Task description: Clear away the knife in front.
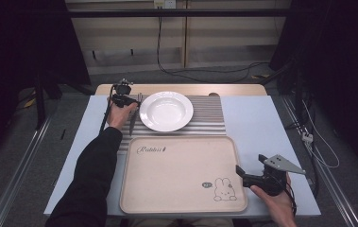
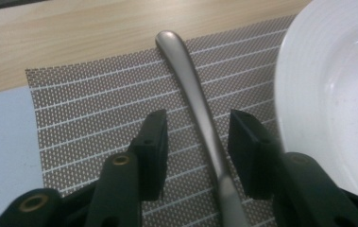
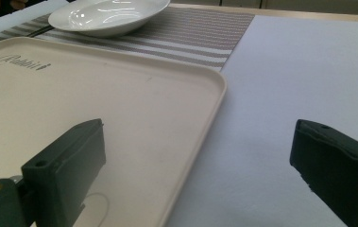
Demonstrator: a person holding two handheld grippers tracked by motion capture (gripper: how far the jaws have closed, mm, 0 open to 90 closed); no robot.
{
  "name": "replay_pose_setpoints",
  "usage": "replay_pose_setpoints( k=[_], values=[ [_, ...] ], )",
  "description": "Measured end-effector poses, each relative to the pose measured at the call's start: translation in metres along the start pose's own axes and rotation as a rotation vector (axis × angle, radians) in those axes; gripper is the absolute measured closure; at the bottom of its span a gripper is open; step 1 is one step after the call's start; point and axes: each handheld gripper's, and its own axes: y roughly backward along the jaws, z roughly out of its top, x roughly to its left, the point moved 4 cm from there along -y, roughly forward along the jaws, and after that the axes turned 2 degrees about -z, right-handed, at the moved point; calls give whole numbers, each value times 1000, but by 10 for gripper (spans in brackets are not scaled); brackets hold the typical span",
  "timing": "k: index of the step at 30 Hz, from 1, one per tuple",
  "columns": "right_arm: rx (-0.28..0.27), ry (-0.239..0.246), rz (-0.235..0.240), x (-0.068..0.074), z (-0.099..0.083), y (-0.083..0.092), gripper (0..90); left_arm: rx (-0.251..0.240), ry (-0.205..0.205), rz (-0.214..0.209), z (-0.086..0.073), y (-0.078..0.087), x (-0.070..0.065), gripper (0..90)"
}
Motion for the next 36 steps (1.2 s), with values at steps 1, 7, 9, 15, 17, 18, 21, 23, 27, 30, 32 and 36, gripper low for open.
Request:
replay_pose_setpoints(
  k=[1,7,9,15,17,18,21,23,27,30,32,36],
  values=[
    [-1,0,1,0,0,0,42,-4,5,-5,0,-1,0,609],
    [-1,3,1,0,0,-1,42,23,-2,-20,-1,-6,-4,632],
    [0,5,3,0,0,-1,42,32,-3,0,-2,-7,-6,661],
    [5,7,3,1,0,-2,42,43,1,13,-1,-7,-10,759],
    [7,4,2,0,0,-2,43,50,14,6,-1,-7,-9,764],
    [7,5,1,0,0,-2,43,51,13,1,-1,-7,-8,767],
    [6,7,-1,0,0,-1,42,57,23,0,-1,-7,-8,769],
    [7,6,-1,0,0,-2,43,70,27,5,0,-7,-9,774],
    [7,5,1,1,0,-2,42,77,24,6,0,-6,-9,789],
    [6,6,1,1,0,-2,42,80,19,23,0,-6,-11,798],
    [7,6,2,1,0,-2,42,86,19,22,1,-6,-11,799],
    [7,7,3,1,0,-2,42,91,15,23,0,-5,-11,799]
  ],
)
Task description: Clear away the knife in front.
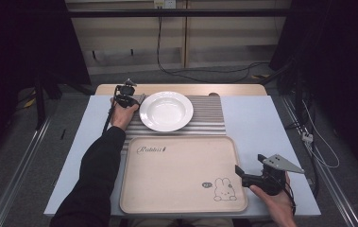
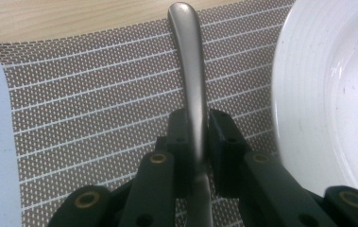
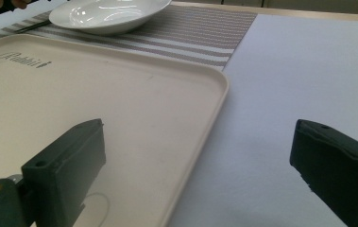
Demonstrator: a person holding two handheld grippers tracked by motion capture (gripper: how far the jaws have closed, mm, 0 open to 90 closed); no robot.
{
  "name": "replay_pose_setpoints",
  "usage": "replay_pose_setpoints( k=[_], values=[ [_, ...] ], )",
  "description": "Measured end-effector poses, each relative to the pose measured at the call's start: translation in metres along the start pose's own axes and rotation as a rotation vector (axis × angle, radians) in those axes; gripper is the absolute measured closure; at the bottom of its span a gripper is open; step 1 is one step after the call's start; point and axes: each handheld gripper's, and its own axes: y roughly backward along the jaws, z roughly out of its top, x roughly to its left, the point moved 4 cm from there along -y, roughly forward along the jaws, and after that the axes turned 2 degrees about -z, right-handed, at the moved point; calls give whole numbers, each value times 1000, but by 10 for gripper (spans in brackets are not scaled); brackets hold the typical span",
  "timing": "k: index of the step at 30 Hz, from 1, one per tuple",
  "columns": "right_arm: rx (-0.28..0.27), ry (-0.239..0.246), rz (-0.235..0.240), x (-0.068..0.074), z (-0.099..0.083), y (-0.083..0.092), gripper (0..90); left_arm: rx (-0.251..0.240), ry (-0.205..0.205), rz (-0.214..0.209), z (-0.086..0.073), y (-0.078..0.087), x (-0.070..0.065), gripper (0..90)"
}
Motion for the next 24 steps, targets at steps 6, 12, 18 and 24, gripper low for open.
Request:
replay_pose_setpoints(
  k=[6,12,18,24],
  values=[
    [2,3,-1,0,0,0,43,1,6,5,-2,2,3,799],
    [1,-3,-4,-1,0,0,42,-17,3,7,-1,6,3,799],
    [0,3,-1,0,0,0,42,-18,-12,6,0,17,4,799],
    [0,2,-3,0,0,0,42,-40,-7,16,2,25,6,800]
  ],
)
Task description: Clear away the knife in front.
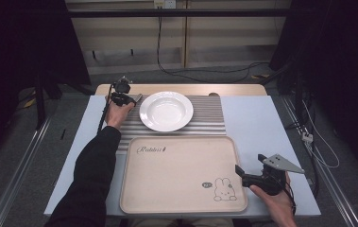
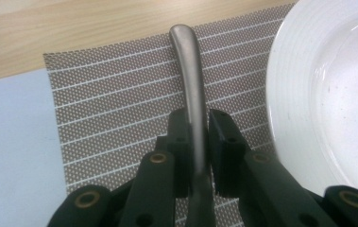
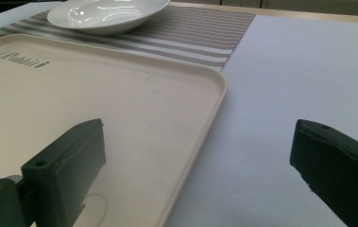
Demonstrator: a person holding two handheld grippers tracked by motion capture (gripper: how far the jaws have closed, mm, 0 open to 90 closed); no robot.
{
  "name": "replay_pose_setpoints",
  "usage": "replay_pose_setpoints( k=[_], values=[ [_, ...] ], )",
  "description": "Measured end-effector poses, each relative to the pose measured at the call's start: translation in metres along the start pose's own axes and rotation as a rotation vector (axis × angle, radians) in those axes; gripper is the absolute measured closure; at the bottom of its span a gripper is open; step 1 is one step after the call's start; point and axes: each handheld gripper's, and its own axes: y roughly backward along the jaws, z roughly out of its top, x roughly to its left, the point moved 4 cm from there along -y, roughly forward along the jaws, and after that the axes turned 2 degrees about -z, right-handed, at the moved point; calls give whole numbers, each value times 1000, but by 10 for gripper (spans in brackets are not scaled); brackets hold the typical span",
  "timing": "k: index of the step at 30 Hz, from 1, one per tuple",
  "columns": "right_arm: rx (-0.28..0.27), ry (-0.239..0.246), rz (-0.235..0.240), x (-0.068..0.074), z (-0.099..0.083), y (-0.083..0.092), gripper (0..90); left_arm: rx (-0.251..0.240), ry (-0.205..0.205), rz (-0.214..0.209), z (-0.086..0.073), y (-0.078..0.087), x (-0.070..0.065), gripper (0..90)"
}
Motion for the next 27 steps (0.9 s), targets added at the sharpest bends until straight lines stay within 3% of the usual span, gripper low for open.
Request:
replay_pose_setpoints(
  k=[18,27],
  values=[
    [0,4,0,1,0,0,42,-48,1,-4,-6,18,0,799],
    [-1,5,2,1,0,0,42,-68,-29,-10,-16,28,-5,799]
  ],
)
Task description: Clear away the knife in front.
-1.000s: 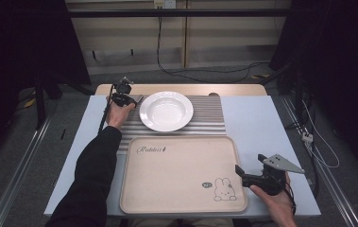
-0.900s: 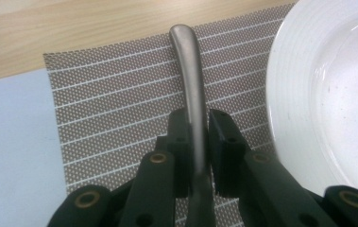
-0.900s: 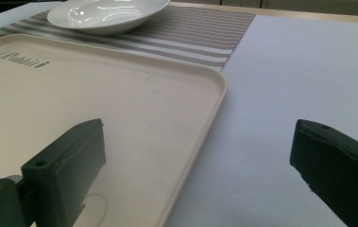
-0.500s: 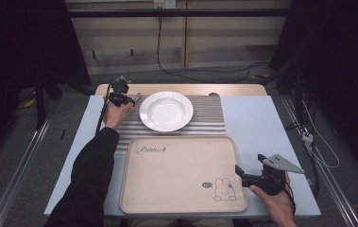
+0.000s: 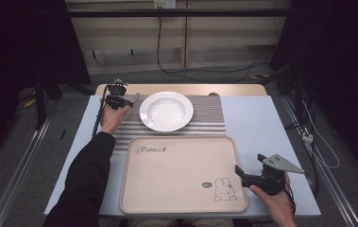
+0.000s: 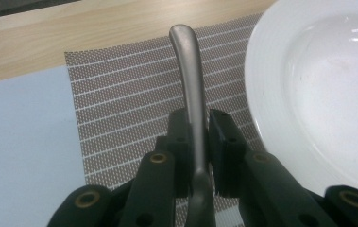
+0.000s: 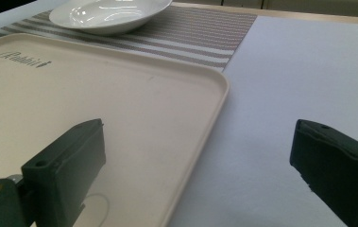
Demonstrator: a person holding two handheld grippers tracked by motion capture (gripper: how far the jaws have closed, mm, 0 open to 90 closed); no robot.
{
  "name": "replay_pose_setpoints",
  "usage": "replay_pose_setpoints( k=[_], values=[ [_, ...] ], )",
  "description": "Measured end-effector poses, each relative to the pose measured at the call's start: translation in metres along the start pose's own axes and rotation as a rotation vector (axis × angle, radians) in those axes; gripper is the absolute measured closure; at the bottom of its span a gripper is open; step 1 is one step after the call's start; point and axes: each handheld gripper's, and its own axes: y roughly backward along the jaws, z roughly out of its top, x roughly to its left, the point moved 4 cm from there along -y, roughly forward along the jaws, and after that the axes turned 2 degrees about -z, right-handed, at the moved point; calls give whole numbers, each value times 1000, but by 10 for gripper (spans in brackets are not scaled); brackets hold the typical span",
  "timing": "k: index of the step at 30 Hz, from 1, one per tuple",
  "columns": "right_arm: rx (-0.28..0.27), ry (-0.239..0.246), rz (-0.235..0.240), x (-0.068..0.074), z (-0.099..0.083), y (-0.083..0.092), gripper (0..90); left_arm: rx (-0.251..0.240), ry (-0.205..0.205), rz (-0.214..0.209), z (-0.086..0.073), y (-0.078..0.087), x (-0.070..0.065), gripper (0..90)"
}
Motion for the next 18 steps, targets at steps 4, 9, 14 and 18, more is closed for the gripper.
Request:
replay_pose_setpoints(
  k=[4,9,14,18],
  values=[
    [-1,4,1,0,0,0,42,-17,0,0,-3,6,-3,799],
    [-2,3,0,1,0,1,42,-31,7,-5,-5,16,-8,799],
    [-1,0,3,1,0,1,43,-39,-1,-10,-9,26,-14,799],
    [-1,7,5,2,0,1,43,-51,-16,-23,-11,35,-19,799]
  ],
)
